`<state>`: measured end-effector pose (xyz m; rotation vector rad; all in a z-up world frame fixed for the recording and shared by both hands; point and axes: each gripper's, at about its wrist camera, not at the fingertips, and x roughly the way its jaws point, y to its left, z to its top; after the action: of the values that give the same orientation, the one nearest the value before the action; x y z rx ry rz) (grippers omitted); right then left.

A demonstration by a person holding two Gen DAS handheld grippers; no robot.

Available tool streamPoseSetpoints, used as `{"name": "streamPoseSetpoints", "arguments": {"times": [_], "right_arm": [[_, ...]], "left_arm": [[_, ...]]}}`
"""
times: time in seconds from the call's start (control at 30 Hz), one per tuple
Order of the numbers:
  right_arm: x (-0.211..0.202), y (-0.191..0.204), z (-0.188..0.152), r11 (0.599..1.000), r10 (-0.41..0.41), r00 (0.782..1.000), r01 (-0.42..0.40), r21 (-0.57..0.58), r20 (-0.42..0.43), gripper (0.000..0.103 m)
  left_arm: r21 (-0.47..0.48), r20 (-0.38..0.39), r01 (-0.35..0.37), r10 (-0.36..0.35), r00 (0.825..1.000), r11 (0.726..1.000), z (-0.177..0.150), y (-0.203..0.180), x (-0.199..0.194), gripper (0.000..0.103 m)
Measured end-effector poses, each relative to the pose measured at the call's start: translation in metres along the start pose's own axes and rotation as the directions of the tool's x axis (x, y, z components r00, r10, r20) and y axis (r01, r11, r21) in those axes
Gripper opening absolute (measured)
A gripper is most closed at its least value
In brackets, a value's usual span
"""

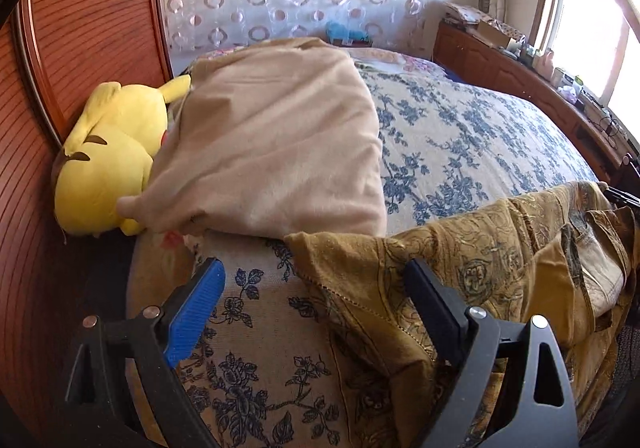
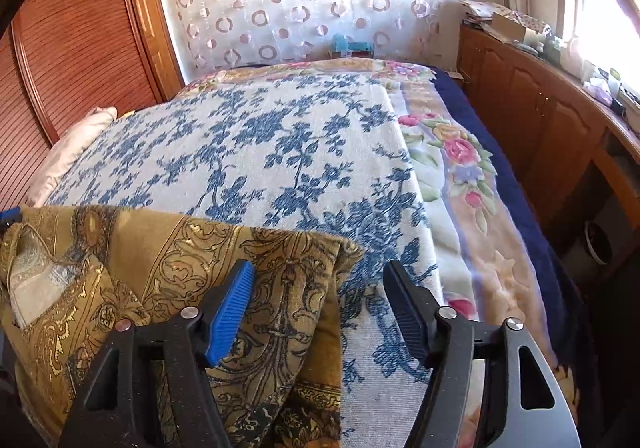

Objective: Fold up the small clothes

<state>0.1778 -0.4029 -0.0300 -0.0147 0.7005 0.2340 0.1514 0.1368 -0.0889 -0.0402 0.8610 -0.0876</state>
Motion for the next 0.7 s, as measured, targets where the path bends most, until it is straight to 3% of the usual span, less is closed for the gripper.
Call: {"name": "streamPoseSetpoints", "arguments": {"times": [0.2, 0.3, 0.37, 0.47, 0.53, 0.6, 0.67, 0.7], "right_arm": [[0.006, 0.005, 0.004, 0.999, -0.01, 1.0, 0.009, -0.04, -0.027, 0.073], [0.009, 0.011, 0.007, 0.998, 0.006, 0.999, -0.008, -0.061, -0.043, 0.073], [0.012, 0.012, 0.007, 0.998, 0.006, 0.999, -0.009, -0.065, -0.051, 0.073], [0.011, 0.013, 0.004, 0.997, 0.008, 0.999, -0.01, -0.074, -0.031, 0.054], [0.01, 0.013, 0.003, 0.996, 0.014, 0.999, -0.017, -0.085, -0.031, 0.047], [0.009, 0.014, 0.001, 0.995, 0.031, 0.999, -0.034, -0.098, -0.032, 0.026], [0.007, 0.013, -0.001, 0.993, 0.063, 0.997, -0.066, -0.093, -0.037, 0.011], [0.005, 0.013, -0.002, 0.992, 0.094, 0.995, -0.097, -0.085, -0.039, 0.01]], "left_arm": [[-0.027, -0.021, 0.054, -0.055, 0.998, 0.998, -0.003, 0.004, 0.008, 0.09], [-0.024, -0.019, 0.065, -0.066, 0.998, 0.998, -0.005, 0.002, 0.008, 0.083], [-0.006, -0.01, 0.069, -0.069, 0.998, 0.998, -0.006, -0.001, 0.007, 0.073], [0.021, -0.007, 0.077, -0.077, 0.997, 0.997, -0.006, -0.004, 0.006, 0.059], [0.029, -0.008, 0.081, -0.081, 0.997, 0.996, -0.005, -0.005, 0.006, 0.052], [0.031, -0.01, 0.085, -0.085, 0.996, 0.996, -0.004, -0.007, 0.007, 0.042], [0.034, -0.011, 0.08, -0.08, 0.997, 0.996, -0.004, -0.009, 0.006, 0.018], [0.034, -0.008, 0.085, -0.084, 0.996, 0.996, -0.005, -0.009, 0.005, 0.013]]}}
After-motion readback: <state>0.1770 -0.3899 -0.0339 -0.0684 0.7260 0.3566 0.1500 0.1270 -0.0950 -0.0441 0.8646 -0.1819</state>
